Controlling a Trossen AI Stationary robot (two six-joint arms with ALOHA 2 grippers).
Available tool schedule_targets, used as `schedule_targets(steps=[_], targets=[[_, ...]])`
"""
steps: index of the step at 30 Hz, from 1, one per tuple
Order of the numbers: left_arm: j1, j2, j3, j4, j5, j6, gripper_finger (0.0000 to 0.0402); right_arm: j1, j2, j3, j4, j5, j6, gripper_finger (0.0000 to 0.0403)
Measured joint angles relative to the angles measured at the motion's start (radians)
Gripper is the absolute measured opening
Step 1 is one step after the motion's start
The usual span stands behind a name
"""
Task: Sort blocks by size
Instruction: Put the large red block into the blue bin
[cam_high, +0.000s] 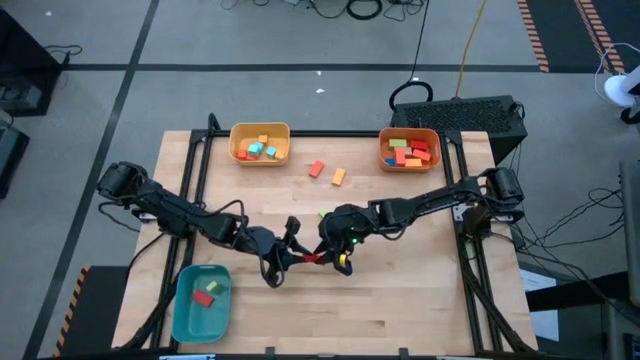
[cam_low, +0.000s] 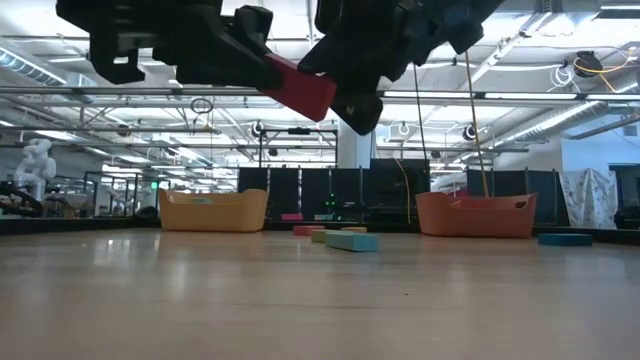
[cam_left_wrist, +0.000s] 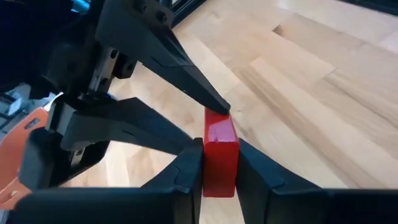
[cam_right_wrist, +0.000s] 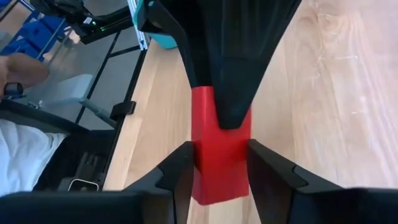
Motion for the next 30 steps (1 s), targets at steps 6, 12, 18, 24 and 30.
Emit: schedule_targets(steps=[6,12,18,24,30], targets=[[-0.001,0.0,0.0,-0.007,-0.018,-0.06,0.0065,-0.008,-0.016,0.0,-0.035,0.026,-0.027,0.0178],[0.001,-0.016,0.001,-0.06,-0.074,-0.205,0.0065,-0.011,-0.095,0.0,-0.172,0.257,-0.057,0.0204],[0.0,-0.062,0.001,-0.107,-0.099,-0.269,0.0065,-0.011,-0.175,0.0,-0.253,0.37,-0.057,0.0204],[-0.002,-0.112,0.001,-0.142,-0.128,-0.313,0.0065,-0.007,-0.204,0.0,-0.345,0.448,-0.055,0.0203],[-0.002,-0.163,0.002,-0.233,-0.185,-0.413,0.0065,-0.006,-0.203,-0.01,-0.417,0.479,-0.054,0.0203]])
